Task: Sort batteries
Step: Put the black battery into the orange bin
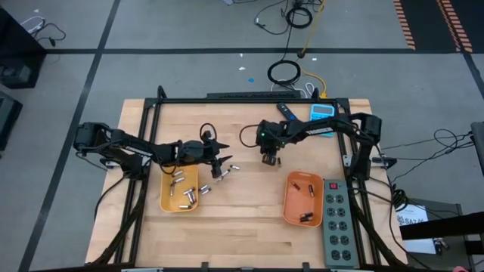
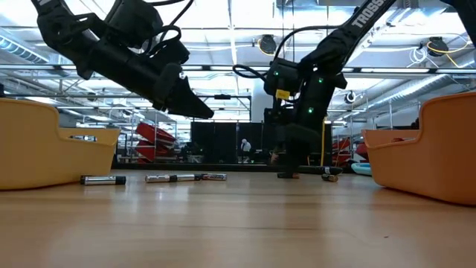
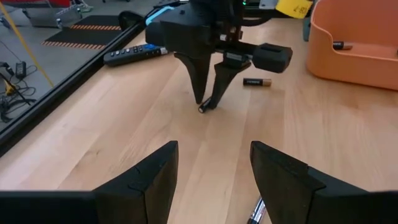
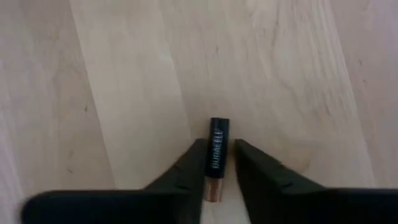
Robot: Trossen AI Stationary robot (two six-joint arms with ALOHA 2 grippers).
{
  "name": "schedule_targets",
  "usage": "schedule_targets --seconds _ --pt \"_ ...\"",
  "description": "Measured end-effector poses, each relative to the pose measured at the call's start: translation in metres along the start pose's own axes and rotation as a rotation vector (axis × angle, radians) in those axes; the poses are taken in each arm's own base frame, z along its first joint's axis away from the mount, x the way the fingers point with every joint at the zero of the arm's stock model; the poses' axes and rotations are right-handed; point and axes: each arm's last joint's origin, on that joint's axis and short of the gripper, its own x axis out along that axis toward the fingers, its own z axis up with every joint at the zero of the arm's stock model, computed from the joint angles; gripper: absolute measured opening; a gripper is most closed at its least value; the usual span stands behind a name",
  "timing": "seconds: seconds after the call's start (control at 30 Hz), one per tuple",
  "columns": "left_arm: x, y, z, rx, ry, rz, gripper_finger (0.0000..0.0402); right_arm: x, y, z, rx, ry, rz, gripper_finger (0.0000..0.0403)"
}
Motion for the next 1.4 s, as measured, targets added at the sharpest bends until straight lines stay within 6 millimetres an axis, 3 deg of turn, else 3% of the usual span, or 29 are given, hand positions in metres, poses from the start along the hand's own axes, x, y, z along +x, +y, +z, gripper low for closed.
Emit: schedule_targets --seconds 0.1,0.37,0.47,0.57,0.7,0.9,1.03,1.2,1.4 --pt "0.000 0.000 0.000 0.001 0.002 -0.001 0.0209 0.001 0.001 0.000 0.000 -0.006 -0.009 0.0022" --pt "0.000 0.002 0.001 0.087 -0.005 0.053 0.0209 -0.003 0.009 0.007 -0.021 -0.086 -0.005 0.0006" --pt "0.000 0.003 0.001 0.097 -0.002 0.087 0.0209 -0.018 0.010 0.015 -0.066 -0.182 0.023 0.0004" --pt "0.000 0.004 0.000 0.050 -0.002 0.100 0.0209 -0.051 0.010 0.016 -0.097 -0.288 0.073 0.0003" --pt "0.001 0.007 0.000 0.018 0.004 0.046 0.0209 -0.072 0.026 -0.016 -0.046 -0.327 0.104 0.0002" --pt "0.008 0.012 0.013 0.012 0.036 -0.167 0.0209 -0.121 0.083 -0.064 -0.090 -0.470 0.199 0.0001" --pt "0.013 0.009 0.024 0.103 0.035 -0.264 0.0209 -0.150 0.108 -0.093 0.002 -0.425 0.305 0.0001" --pt "0.017 0.008 0.040 0.131 -0.025 -0.268 0.0209 -0.149 0.124 -0.131 0.212 -0.159 0.264 0.0009" --pt "0.017 0.011 0.051 0.128 -0.124 -0.181 0.0209 -0.143 0.131 -0.143 0.278 -0.075 0.175 0.0053"
